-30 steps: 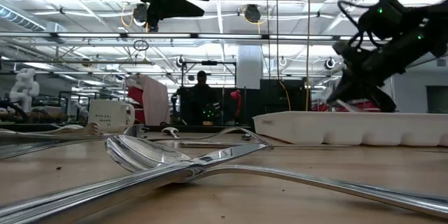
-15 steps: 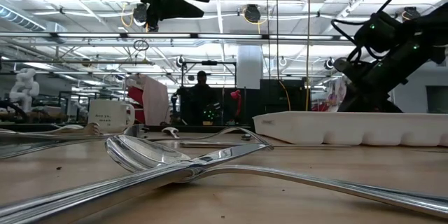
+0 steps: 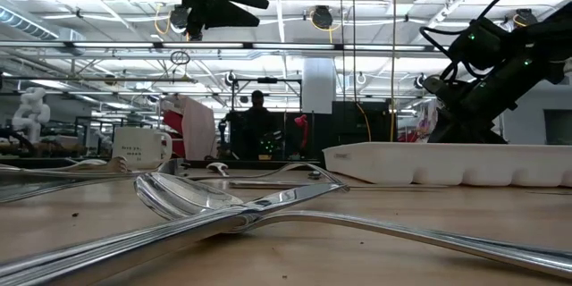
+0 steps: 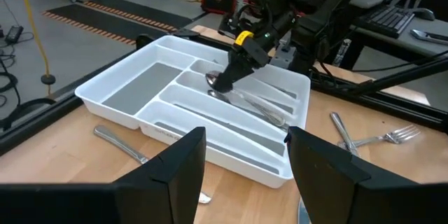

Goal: Sort silverware
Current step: Put the spoon in the middle section of the silverware tray, then put the fork in the right section of the silverware tray

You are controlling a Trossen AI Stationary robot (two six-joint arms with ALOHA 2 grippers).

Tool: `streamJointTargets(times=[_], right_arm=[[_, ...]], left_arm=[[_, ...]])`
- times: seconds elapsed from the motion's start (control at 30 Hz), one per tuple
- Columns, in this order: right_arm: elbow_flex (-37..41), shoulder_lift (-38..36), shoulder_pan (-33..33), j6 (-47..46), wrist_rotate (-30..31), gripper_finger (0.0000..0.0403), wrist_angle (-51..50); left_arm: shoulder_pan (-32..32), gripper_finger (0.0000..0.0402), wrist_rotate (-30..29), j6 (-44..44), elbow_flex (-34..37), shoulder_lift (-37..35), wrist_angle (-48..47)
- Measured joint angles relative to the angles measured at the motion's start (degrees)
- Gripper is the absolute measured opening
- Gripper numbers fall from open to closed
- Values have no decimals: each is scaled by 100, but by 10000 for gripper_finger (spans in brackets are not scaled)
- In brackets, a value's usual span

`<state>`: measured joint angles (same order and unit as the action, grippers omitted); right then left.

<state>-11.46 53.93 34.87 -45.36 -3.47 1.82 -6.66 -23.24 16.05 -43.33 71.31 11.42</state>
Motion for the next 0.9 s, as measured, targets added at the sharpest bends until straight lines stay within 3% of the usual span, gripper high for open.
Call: streamJointTargets(times=[0.4,0.57,0.73,0.9], right_arm=[[-49,-5,-2,-43,-18,88,-13],[-572,-130,-6,422,35,91,-221],[-2007,-203,-386,1764,243,90,-2187],[-3596,-5,-1476,2701,964,87,-4679]], left_arm=[[-4,207,-2,-21,0,2,-48],[-6,207,0,0,0,2,-48],[-6,207,0,0,1,2,-46],[-6,207,0,2,1,2,-46]])
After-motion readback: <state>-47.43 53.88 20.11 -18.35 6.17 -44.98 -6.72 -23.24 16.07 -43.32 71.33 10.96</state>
